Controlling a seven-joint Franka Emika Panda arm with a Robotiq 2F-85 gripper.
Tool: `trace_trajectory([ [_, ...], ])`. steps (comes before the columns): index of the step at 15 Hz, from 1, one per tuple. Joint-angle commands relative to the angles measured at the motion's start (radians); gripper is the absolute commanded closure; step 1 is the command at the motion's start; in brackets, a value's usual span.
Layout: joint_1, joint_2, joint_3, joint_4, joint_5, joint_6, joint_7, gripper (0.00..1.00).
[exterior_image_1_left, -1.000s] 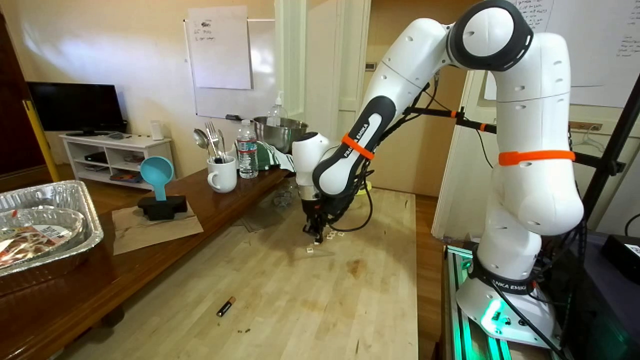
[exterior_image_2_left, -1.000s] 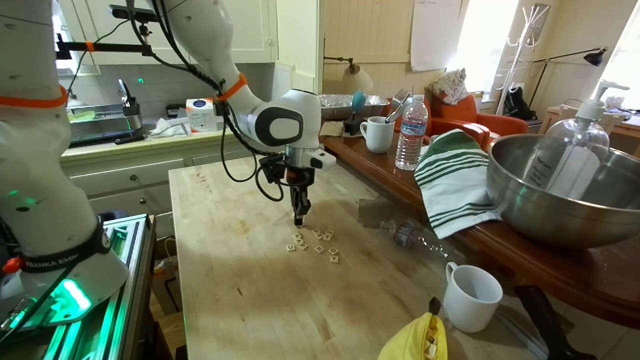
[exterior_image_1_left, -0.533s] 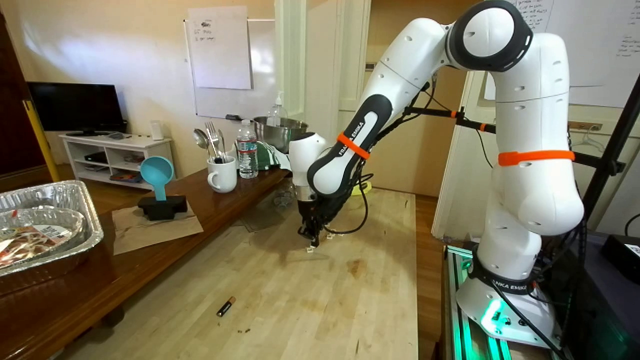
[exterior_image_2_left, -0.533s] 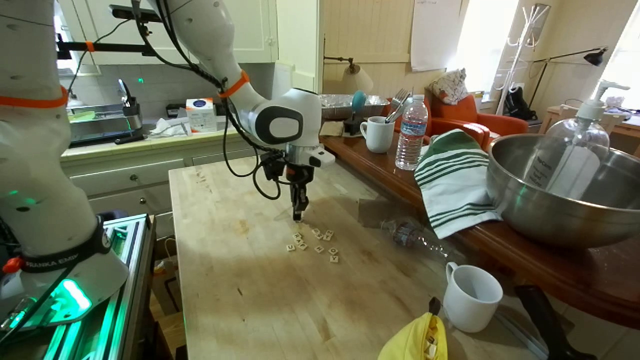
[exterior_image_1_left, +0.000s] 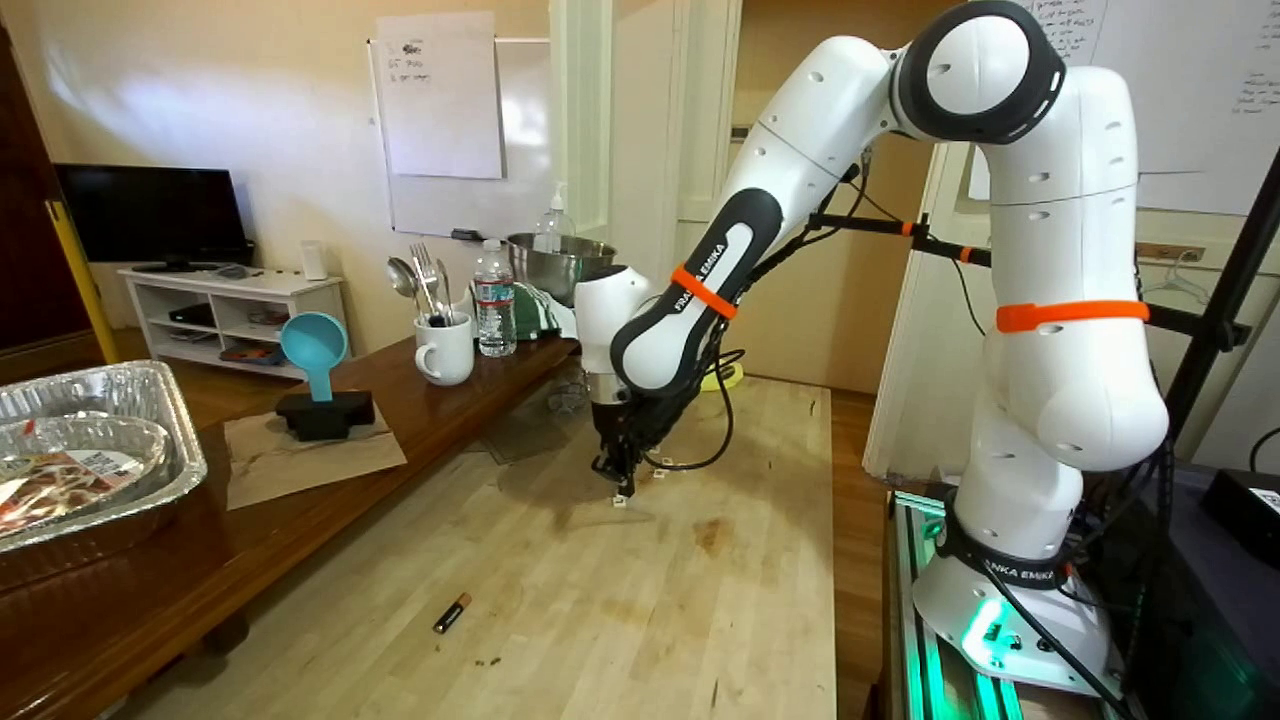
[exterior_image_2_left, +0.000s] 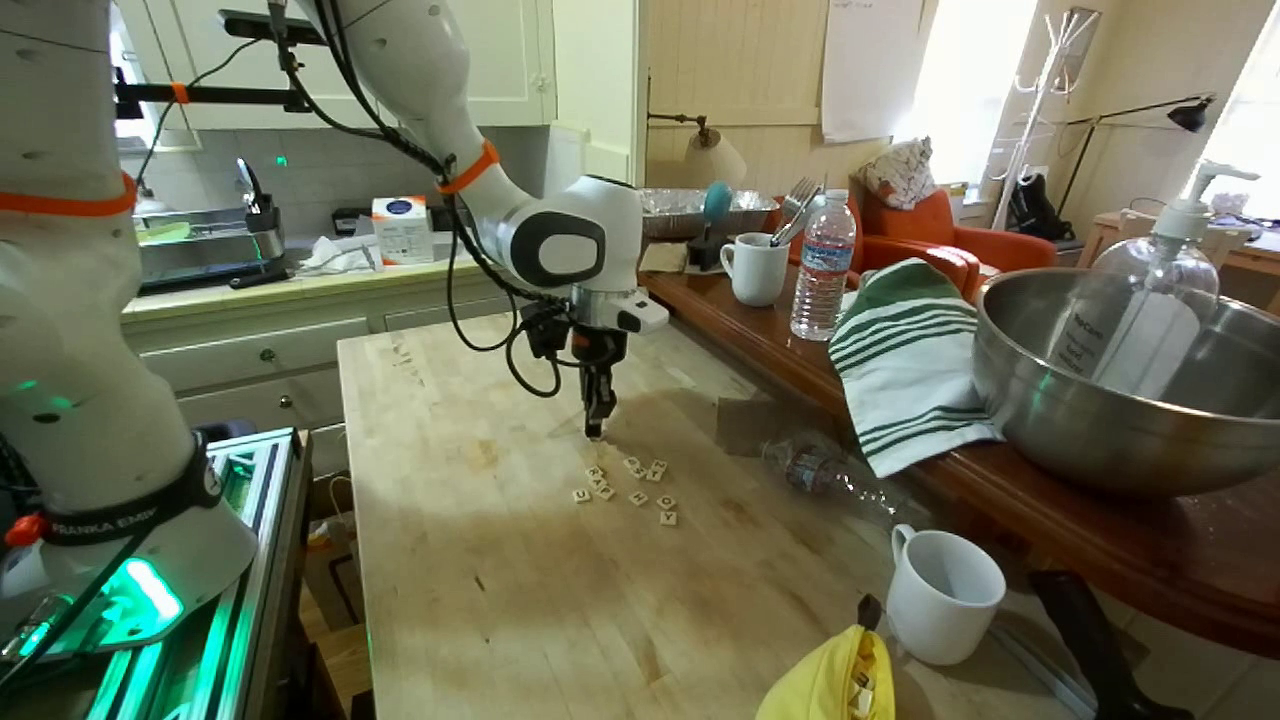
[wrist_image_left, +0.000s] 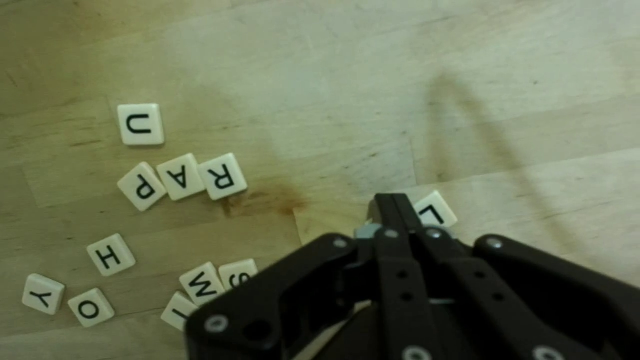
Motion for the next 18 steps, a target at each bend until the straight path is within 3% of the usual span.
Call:
trace_trajectory([
  [1,0.01,0.054,0.009,0.02,0.029,-0.002,0.003,1.0],
  [18,0.005,0.034,0.014,0.014,0.045,-0.006,-0.004,1.0],
])
